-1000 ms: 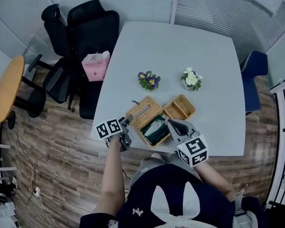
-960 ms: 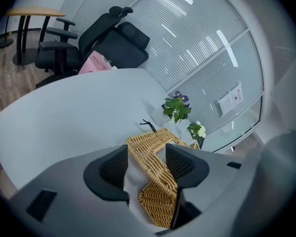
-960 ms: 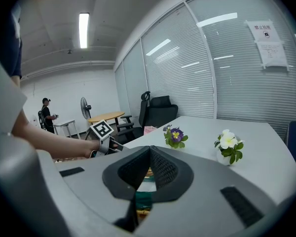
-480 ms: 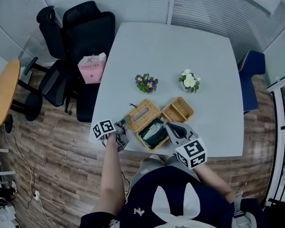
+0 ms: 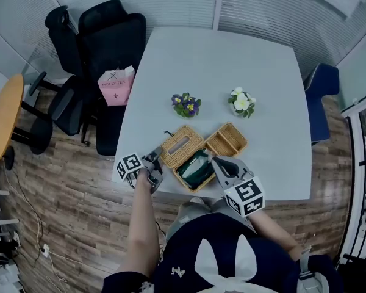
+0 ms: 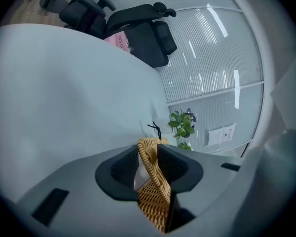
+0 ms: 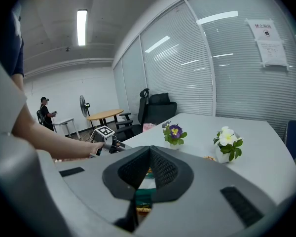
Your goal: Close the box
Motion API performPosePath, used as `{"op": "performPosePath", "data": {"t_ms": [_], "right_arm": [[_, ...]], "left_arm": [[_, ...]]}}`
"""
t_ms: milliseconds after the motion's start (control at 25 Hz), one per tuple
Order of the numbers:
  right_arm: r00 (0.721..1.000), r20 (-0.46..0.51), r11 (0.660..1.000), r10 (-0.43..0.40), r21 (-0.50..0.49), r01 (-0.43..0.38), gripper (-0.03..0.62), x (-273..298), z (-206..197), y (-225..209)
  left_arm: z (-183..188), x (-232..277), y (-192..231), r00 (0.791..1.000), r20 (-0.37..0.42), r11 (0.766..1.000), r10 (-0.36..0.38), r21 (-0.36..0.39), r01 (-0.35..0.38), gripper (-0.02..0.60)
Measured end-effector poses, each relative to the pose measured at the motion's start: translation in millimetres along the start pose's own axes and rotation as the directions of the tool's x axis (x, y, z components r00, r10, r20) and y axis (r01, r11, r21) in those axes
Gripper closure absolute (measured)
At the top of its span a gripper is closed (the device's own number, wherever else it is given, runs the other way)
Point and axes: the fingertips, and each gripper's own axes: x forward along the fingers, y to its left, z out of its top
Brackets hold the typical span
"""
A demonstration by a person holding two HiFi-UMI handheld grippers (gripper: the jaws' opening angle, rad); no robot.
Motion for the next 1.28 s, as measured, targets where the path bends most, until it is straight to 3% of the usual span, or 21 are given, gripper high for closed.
{"op": "performPosePath", "data": {"t_ms": [960, 1280], "right_arm": [[1.0, 0.021, 1.0, 0.018, 0.002, -0.018, 0.589, -8, 1, 7], [0.997, 0.002, 0.997, 0.077, -0.018, -0.077, 0.589, -4, 2, 5]], "left_arm": [[9, -22, -35, 0.997, 0.08, 0.98, 0.006, 0.196, -0.021, 0.462], [13, -26, -51, 0.992, 0.128, 0.967, 0.017, 0.249, -0.049, 0.466]]}}
